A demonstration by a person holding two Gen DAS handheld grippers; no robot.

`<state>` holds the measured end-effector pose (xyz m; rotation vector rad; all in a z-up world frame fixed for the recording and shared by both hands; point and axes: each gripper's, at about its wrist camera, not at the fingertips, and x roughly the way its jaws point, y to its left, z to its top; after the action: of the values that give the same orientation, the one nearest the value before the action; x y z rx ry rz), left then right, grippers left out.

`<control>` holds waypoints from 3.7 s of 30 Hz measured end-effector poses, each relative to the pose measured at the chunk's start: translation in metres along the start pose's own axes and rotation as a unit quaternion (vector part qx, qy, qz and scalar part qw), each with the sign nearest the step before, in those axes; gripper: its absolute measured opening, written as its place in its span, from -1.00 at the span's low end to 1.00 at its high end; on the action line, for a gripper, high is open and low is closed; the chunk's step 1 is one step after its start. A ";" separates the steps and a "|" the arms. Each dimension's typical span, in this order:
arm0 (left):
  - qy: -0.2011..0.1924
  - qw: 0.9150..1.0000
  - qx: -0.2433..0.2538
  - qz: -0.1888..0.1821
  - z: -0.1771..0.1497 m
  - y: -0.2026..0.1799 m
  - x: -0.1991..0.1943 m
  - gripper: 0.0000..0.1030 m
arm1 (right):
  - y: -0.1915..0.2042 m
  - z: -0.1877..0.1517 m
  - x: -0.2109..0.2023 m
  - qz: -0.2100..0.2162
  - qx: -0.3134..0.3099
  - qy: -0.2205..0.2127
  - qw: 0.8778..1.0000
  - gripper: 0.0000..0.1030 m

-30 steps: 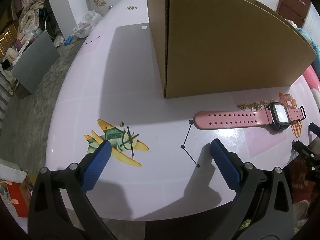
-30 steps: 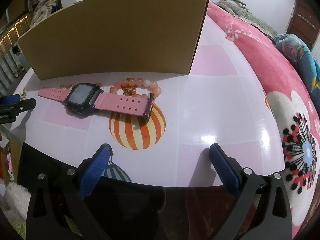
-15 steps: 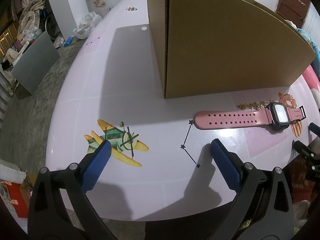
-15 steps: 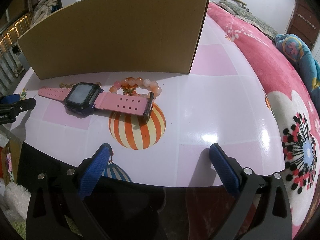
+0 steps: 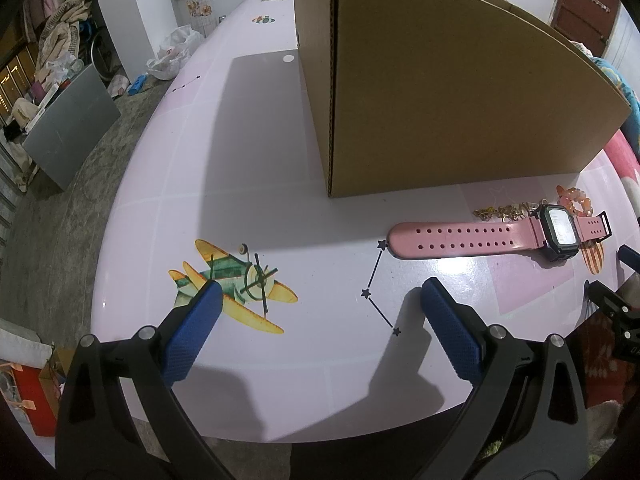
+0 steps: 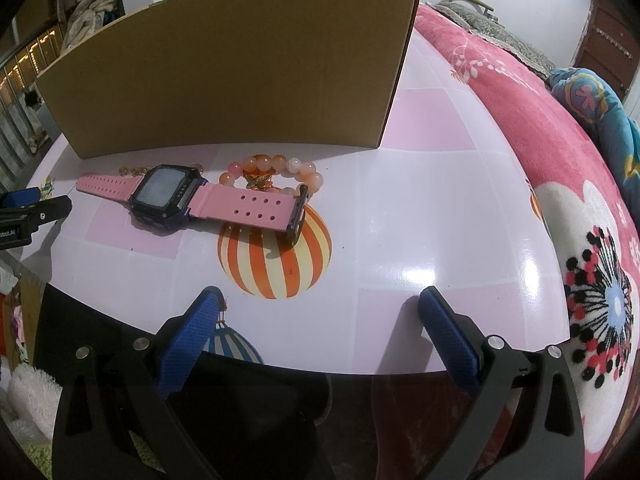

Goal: Organize jewelry

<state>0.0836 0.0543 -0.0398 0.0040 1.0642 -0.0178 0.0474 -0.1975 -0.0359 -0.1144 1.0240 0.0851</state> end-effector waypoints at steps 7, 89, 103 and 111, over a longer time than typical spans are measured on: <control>0.000 1.000 0.000 0.000 0.000 0.000 0.000 0.87 | 0.000 0.000 0.000 -0.001 0.000 -0.001 1.000 0.87; -0.131 0.952 0.271 -0.061 -0.008 -0.090 -0.013 -0.06 | 0.036 0.108 0.018 0.273 -0.214 0.124 0.930 -0.02; -0.102 0.962 0.241 -0.079 -0.013 -0.075 -0.040 -0.91 | 0.058 0.091 -0.017 0.326 -0.180 0.121 0.920 -0.02; -0.037 0.974 0.191 -0.114 -0.018 -0.053 -0.030 -0.93 | 0.074 0.063 -0.007 0.301 -0.164 0.115 0.932 -0.02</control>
<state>0.0528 0.0016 -0.0218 0.2274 0.9686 -0.4280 0.0877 -0.1162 -0.0016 -0.1121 1.2457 0.8212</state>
